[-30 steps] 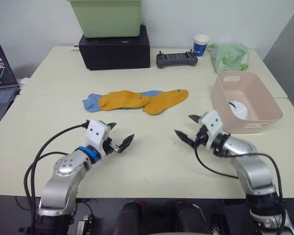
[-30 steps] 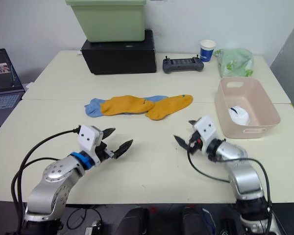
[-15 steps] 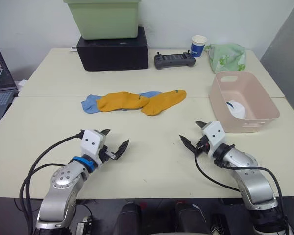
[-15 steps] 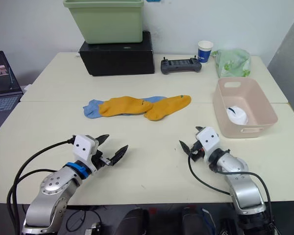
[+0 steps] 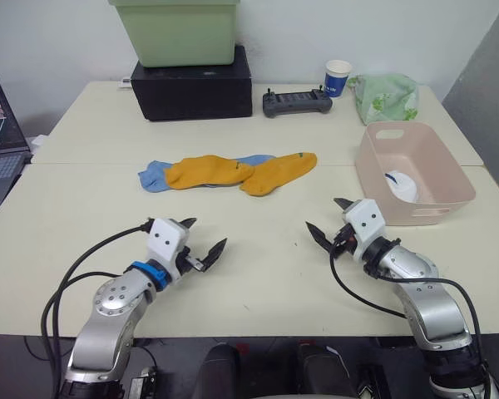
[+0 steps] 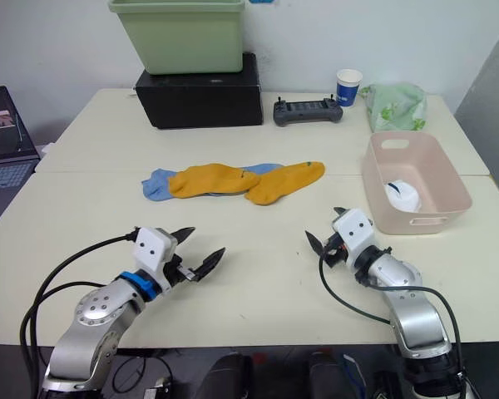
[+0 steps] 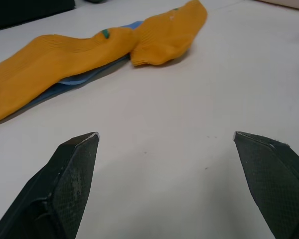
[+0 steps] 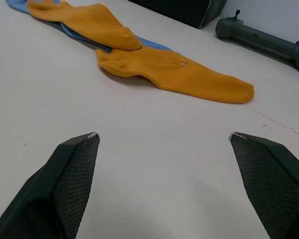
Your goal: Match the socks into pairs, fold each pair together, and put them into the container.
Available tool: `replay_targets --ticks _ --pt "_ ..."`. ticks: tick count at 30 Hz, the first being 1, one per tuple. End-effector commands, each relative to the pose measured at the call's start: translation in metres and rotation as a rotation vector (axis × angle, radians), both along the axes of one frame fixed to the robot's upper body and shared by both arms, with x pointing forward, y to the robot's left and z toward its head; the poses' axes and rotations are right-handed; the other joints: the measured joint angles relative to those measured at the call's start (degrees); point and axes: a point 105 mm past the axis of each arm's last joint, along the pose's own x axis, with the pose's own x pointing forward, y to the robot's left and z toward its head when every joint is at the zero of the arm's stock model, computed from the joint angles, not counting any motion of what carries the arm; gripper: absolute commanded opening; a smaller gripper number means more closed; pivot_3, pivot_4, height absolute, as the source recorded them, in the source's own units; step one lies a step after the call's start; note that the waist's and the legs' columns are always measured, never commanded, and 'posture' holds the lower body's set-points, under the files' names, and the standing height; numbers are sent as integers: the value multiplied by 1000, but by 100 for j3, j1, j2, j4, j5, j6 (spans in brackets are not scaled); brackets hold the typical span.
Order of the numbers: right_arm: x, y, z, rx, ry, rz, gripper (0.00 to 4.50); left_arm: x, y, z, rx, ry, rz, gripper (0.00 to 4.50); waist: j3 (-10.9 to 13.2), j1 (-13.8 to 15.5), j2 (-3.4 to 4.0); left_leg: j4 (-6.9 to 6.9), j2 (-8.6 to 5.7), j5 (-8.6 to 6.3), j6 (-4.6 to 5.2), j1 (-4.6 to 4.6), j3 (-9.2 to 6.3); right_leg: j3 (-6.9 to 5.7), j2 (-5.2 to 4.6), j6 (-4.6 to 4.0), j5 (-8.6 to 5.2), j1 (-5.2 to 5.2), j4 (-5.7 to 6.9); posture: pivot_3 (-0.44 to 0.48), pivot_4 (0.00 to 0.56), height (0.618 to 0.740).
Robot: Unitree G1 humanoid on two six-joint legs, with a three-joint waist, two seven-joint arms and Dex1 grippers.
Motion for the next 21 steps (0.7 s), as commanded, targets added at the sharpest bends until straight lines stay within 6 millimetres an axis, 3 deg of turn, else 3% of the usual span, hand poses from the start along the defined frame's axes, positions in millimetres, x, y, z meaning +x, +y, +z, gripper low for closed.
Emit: replay_targets --ticks 1,9,15,18,21 --pt "-3 6 22 44 -44 76 4475 16 -30 10 61 -52 -112 4500 -1 10 -2 1 -2 0 0 0 -2 -3 0 0 0 3 0 0 150 740" --pt "3 0 25 40 -43 33 4475 95 -79 18 141 -116 -80 4500 -2 -10 -5 2 -16 0 1 -2 6 -3 9 0 0 -1 -7 0 150 740" --pt "7 -4 29 63 -53 -16 4475 118 -97 4 194 -79 -117 4500 -2 -27 -5 -1 -17 0 1 -2 11 0 22 -1 1 -6 -5 0 150 740" --pt "8 -2 30 65 -56 -18 4500 128 -96 3 241 -88 -93 3884 -2 -8 -6 1 -19 0 0 -3 14 -1 20 0 1 -5 -5 0 150 740" --pt "8 -1 32 75 -64 -25 4500 131 -98 2 219 -75 -89 2936 -2 -16 -5 2 -23 0 0 -1 17 -1 18 0 1 -5 -2 0 150 740"
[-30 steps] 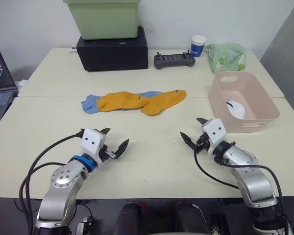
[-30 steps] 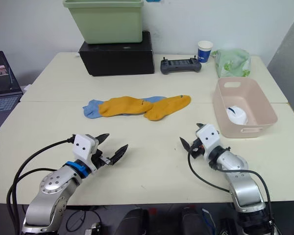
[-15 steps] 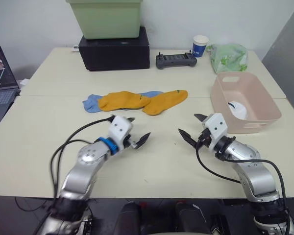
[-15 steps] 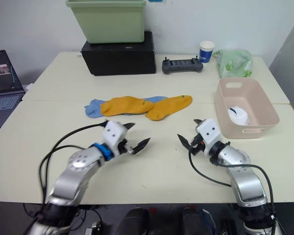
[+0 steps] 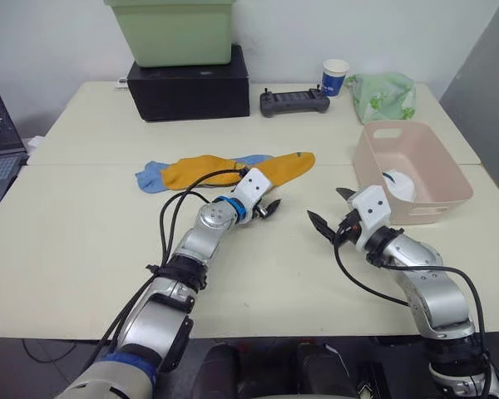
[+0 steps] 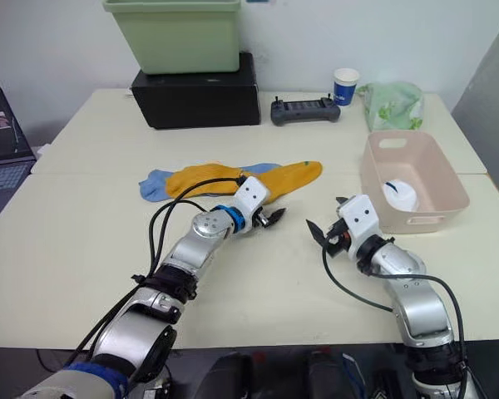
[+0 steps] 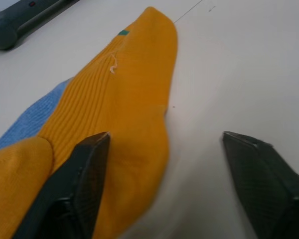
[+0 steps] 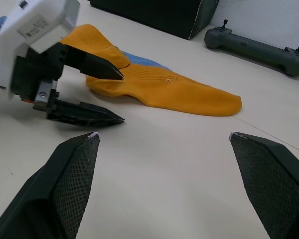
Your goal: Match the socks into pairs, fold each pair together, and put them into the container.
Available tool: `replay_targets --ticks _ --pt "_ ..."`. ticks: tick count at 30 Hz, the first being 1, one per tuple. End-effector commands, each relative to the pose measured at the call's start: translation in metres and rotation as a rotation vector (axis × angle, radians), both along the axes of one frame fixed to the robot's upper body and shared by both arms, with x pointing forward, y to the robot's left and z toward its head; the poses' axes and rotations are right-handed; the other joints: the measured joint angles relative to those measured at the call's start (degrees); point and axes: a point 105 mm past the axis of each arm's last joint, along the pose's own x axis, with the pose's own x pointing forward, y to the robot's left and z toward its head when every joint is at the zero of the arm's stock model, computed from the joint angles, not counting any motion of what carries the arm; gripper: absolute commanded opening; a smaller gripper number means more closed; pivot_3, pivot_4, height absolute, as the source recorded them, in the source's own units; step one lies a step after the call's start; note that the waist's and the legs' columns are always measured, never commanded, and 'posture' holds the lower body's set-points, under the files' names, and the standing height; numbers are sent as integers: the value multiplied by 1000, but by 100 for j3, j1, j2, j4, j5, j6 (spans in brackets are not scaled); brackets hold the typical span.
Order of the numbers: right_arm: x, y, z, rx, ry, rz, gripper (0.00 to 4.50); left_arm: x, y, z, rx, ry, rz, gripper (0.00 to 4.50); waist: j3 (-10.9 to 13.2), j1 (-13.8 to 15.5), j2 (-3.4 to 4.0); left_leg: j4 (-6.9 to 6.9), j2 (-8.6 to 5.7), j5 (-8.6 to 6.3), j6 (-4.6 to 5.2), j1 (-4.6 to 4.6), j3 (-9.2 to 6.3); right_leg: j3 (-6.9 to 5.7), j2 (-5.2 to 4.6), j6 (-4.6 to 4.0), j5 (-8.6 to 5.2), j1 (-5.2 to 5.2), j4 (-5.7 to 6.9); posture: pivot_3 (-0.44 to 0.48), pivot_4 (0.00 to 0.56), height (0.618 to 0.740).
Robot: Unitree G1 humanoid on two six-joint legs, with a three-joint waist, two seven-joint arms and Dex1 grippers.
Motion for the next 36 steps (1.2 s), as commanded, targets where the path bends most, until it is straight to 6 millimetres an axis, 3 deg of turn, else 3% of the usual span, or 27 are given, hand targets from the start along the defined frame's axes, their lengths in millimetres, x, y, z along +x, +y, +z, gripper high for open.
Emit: replay_targets --ticks 1,9,14,20,25,32,36 --pt "-1 2 16 18 -61 -7 4500 3 -2 4 -19 -14 7 2625 0 0 0 0 0 0 0 0 1 0 0 0 0 -1 0 0 150 740" --pt "-2 9 12 20 -50 12 4500 2 6 8 -15 -34 13 127 0 -1 0 -1 10 1 -3 0 0 0 0 0 0 -2 1 0 150 740" --pt "1 11 11 14 -49 31 4500 -9 8 10 38 -83 -52 57 0 -12 0 -2 18 10 -17 1 3 0 1 0 0 -4 1 0 150 740" --pt "7 10 11 -12 -51 63 4500 -40 15 4 24 -54 -137 57 0 0 0 -2 26 13 -23 1 2 3 -4 0 0 -3 1 0 150 740" --pt "8 8 11 -36 -46 89 4500 -80 20 12 29 -43 -288 57 0 -1 1 -2 31 13 -22 2 0 8 -6 0 0 -1 1 0 150 740" --pt "-5 -3 -20 -109 155 185 4500 -149 53 -1 173 40 -495 57 0 -13 1 -8 35 0 0 16 3 21 -7 -1 -1 6 0 0 150 740" --pt "-9 5 -26 28 300 197 4500 -156 77 -4 208 62 -448 57 0 -14 1 -9 39 -1 1 20 0 21 -7 -2 -1 8 4 0 150 740"
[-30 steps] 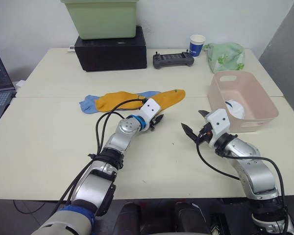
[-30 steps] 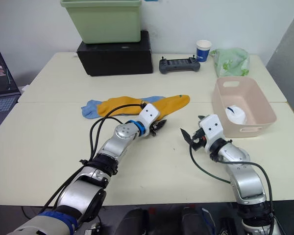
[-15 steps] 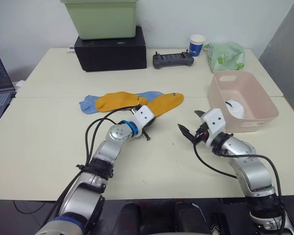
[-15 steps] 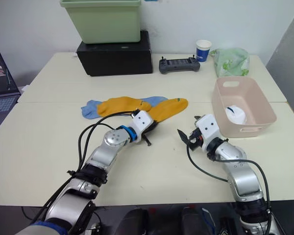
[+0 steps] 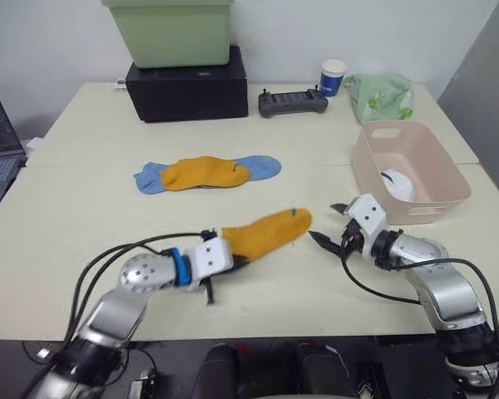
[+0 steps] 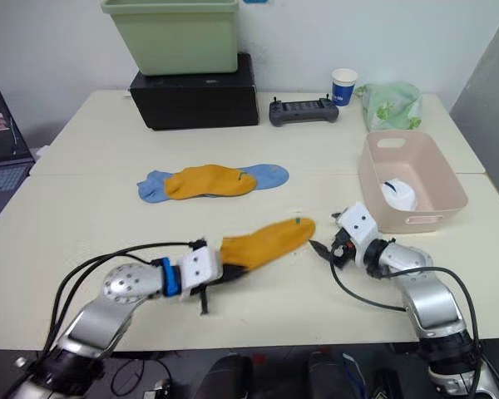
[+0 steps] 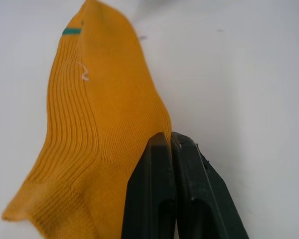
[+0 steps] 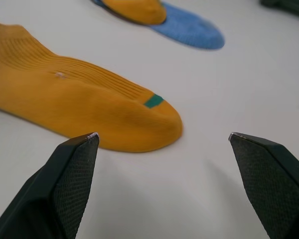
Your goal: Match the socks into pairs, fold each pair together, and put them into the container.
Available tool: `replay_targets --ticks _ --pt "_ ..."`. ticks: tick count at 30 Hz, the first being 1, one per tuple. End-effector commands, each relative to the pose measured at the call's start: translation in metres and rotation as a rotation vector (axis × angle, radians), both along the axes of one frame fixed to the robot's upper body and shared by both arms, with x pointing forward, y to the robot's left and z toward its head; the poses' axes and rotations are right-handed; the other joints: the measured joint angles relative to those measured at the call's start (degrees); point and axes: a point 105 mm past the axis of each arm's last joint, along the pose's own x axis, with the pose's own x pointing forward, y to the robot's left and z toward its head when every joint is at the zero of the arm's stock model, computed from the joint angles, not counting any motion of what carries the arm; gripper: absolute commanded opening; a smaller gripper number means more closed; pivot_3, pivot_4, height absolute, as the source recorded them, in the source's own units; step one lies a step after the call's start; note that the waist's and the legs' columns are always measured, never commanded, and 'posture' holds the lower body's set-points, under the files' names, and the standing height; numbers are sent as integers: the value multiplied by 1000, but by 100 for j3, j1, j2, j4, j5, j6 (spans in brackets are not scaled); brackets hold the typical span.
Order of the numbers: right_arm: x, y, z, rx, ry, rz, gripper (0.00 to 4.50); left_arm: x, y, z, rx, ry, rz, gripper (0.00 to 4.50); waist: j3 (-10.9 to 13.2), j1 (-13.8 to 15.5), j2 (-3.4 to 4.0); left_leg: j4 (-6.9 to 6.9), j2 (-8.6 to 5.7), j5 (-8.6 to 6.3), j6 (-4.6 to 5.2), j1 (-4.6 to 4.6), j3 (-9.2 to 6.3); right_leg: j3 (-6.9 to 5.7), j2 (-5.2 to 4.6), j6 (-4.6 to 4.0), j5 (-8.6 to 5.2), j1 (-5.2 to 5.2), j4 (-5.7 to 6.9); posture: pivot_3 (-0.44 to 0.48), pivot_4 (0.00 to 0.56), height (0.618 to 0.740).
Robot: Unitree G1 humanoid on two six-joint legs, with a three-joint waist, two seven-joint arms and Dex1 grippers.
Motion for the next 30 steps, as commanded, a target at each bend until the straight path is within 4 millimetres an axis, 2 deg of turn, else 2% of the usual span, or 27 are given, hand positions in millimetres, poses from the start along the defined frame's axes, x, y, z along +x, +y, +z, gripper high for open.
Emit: replay_targets --ticks 1,4,6,9,19,20,25,28,30 --pt "-2 10 4 108 94 2 4500 -3 10 17 -19 -64 8 57 0 0 0 0 0 0 0 0 0 0 0 0 0 0 1 0 150 740" --pt "-1 16 -10 158 238 -23 4500 -10 9 13 -21 -56 0 57 0 -1 0 0 -5 -1 1 -1 5 3 -3 1 -1 -1 -1 0 150 740" --pt "0 18 -12 156 266 -29 4500 -13 5 13 -29 -55 -3 57 0 1 0 0 -4 -1 2 -2 6 4 -3 1 -1 -1 -5 0 150 740" --pt "-1 18 -11 131 256 -9 3871 -13 3 14 -35 -57 5 0 0 6 0 0 -4 -2 3 -3 3 1 -3 1 -1 -2 -6 0 150 740" --pt "-4 24 -13 143 275 18 140 -9 2 21 -51 -56 25 0 0 -1 0 -2 -3 -3 5 -3 5 4 1 1 -1 -5 -6 0 150 740" --pt "-4 25 -13 145 274 18 22 -9 3 21 -51 -56 22 0 0 -2 0 -2 -3 -3 5 -3 5 4 1 1 -1 -5 -5 0 150 740" --pt "-6 24 -12 155 276 15 22 -14 4 22 -79 3 11 0 0 -3 0 -2 -3 -3 5 -3 5 3 1 1 -1 -5 -6 0 150 740" --pt "-9 20 -11 156 279 16 0 -31 7 31 -170 183 -8 627 0 -7 0 -2 0 -4 5 -4 5 4 1 1 -1 -5 -6 0 150 740" --pt "-10 19 -10 157 282 15 0 -32 9 40 -212 233 -4 1246 0 -12 0 -4 0 -4 5 -3 3 2 1 1 -1 -6 -5 0 150 740"
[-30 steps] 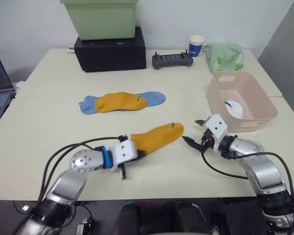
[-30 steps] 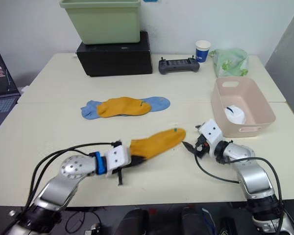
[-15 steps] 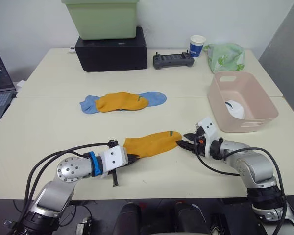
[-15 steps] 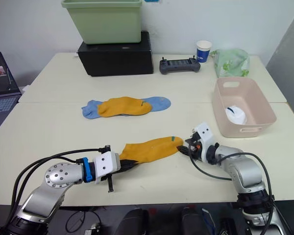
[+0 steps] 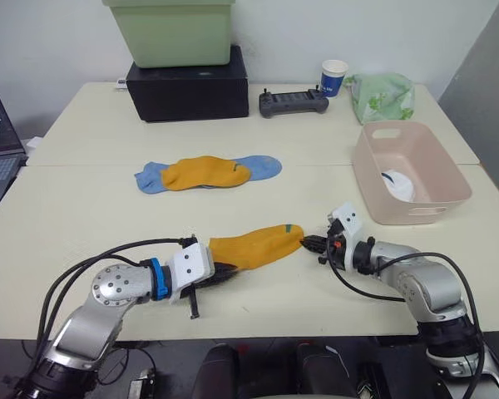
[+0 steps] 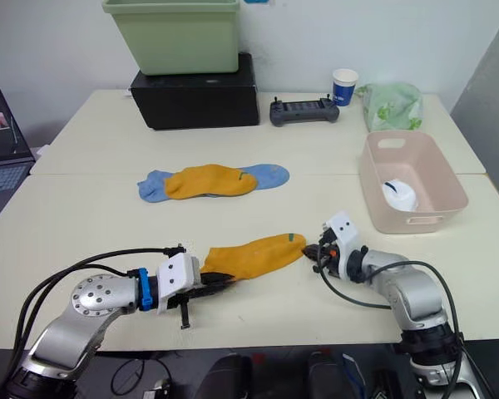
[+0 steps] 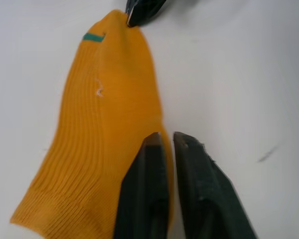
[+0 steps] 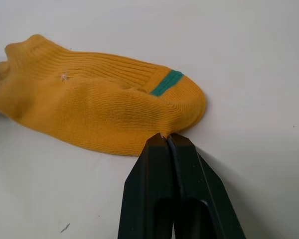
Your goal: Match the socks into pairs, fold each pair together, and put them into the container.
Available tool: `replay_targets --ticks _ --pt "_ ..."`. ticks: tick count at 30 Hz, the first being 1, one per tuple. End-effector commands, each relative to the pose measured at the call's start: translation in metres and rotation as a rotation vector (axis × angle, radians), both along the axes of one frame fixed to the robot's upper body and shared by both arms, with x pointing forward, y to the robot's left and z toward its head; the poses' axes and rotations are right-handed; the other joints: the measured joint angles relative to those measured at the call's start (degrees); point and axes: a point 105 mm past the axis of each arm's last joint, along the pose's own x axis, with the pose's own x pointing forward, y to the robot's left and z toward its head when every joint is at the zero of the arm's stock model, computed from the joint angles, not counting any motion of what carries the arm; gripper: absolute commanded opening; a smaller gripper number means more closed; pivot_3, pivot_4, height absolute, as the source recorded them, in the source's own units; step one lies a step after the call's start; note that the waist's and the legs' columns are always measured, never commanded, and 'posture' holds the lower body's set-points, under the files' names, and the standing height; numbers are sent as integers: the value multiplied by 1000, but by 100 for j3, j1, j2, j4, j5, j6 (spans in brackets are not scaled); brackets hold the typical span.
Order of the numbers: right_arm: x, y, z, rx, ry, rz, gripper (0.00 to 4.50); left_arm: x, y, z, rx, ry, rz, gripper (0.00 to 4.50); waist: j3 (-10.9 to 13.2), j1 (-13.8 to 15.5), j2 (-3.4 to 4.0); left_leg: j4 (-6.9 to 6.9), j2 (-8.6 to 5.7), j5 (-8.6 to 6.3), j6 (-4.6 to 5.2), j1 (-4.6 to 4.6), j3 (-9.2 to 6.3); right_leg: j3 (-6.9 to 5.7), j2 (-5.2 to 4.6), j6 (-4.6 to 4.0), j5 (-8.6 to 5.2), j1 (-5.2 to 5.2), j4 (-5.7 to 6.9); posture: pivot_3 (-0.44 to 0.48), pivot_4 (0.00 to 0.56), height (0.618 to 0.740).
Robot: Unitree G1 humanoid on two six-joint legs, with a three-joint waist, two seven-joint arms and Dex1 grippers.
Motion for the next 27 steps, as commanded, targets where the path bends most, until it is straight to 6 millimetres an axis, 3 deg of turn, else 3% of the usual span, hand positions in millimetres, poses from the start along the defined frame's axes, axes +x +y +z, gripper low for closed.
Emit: replay_targets --ticks 1,5,6,8,11,16,19,27 --pt "-2 -3 12 17 -36 0 0 -2 2 30 -117 67 6 1540 0 2 0 0 0 0 0 0 -2 -2 0 0 0 1 0 0 150 740" --pt "-4 -8 10 14 -29 -8 0 20 20 46 -189 155 107 2858 1 15 -2 3 -4 0 0 0 -5 -7 0 1 -1 4 0 0 150 740" --pt "-4 -10 10 11 -29 -8 0 34 29 46 -178 121 160 3171 1 12 -2 3 -6 0 0 0 -5 -8 0 1 -1 4 1 0 150 740" --pt "-5 -13 11 8 -30 -9 0 54 41 39 -128 85 236 3171 1 11 -2 2 -11 0 0 2 -3 -13 1 2 -1 4 0 0 150 740" --pt "-6 -15 10 0 -29 -3 0 65 43 26 -63 65 242 3171 1 6 -2 1 -13 0 1 2 3 -16 7 1 0 0 -4 0 150 740" --pt "-9 -16 12 -4 -26 8 0 74 23 0 -10 39 179 3171 1 13 -2 2 -10 -2 2 -2 6 -8 2 1 0 -1 -8 0 150 740" --pt "-10 -15 12 1 -25 11 0 75 18 -2 -2 30 155 2624 2 12 -3 4 -8 -1 2 -6 4 -3 2 1 0 -2 -6 0 150 740" --pt "-9 -10 14 15 -40 5 0 65 18 -3 11 61 122 36 2 8 -3 3 -8 -1 2 -6 1 1 4 1 0 -3 -5 0 150 740"
